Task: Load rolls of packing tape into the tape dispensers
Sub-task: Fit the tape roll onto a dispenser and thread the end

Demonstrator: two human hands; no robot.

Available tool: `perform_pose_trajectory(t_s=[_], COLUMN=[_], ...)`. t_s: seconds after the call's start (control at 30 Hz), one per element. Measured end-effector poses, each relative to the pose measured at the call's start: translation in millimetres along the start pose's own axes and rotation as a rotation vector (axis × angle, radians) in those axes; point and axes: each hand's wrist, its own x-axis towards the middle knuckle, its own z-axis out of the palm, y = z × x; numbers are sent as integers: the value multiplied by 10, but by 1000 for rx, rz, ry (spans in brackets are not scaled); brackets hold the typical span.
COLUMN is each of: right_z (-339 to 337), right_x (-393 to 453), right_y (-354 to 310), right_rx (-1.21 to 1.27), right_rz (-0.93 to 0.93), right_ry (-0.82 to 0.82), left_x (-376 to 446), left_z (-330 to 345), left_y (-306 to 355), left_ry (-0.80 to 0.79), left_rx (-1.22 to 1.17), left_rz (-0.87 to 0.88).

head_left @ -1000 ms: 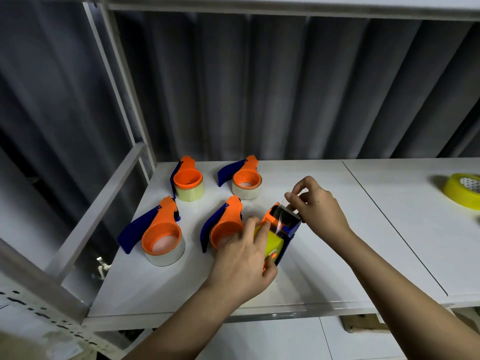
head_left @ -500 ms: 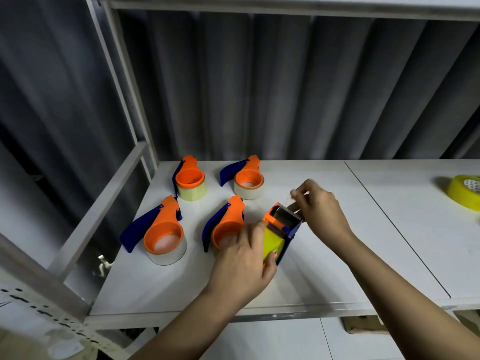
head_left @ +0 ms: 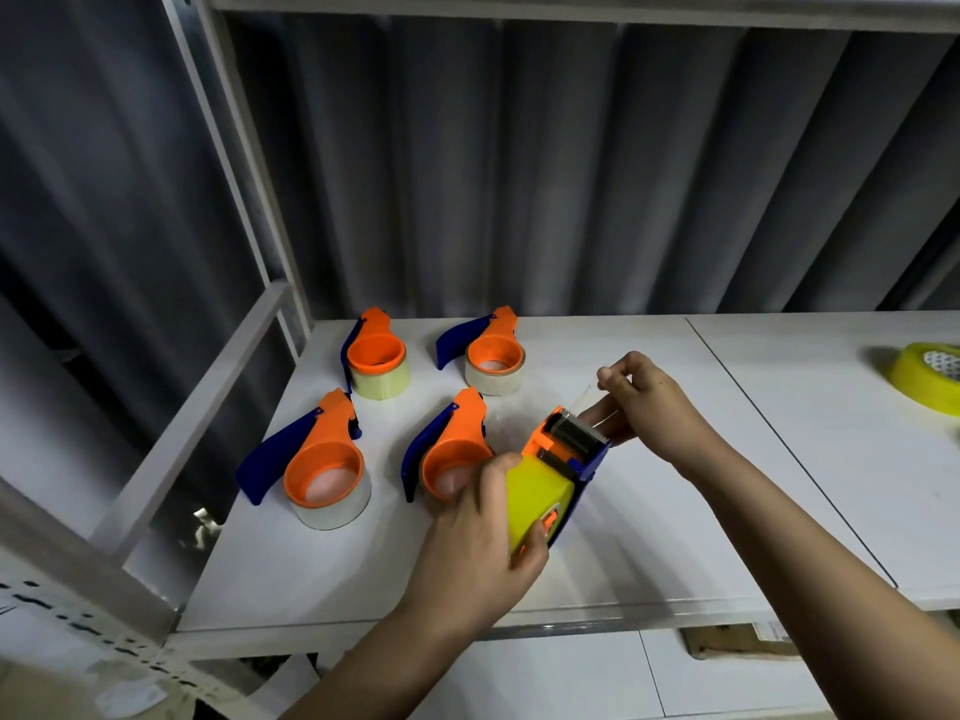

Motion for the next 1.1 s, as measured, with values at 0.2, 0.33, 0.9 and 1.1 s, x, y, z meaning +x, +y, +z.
perform_pose_trajectory(t_s=[0.2, 0.33, 0.9, 1.1], right_z=[-6, -8, -81, -79], right_x=[42, 92, 205, 211], right_y=[-76, -160, -481, -489], right_rx=[-8, -50, -100, -101], right_rz=[-7, -31, 4, 4], right_ry=[-23, -57, -383, -383], left_x=[31, 47, 1286, 1344], left_z=[26, 56, -319, -362], left_y=[-13, 25, 218, 200], left_ry=[42, 7, -222, -247], left_rx=[-207, -380, -568, -554], left_rz=[-17, -71, -371, -360])
